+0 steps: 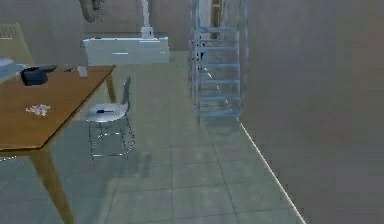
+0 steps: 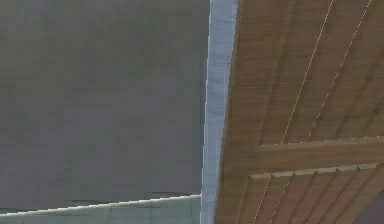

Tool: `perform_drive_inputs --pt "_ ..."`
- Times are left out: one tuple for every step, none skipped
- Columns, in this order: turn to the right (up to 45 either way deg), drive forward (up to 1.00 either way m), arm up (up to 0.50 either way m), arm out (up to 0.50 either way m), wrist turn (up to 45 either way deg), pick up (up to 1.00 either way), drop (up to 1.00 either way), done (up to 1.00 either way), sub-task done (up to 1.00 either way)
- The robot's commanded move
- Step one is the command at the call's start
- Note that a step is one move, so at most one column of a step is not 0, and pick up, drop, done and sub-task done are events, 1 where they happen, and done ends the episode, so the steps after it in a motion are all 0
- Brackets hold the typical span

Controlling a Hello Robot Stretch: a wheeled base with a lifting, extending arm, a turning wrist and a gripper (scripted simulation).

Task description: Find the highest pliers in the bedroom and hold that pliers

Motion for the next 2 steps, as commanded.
perform_drive_inputs --pt "-9.0 0.00 0.00 0.00 0.0 0.00 0.00 0.00 0.00" --pt "0.0 1.00 0.00 0.00 0.0 0.00 0.00 0.00 0.00"
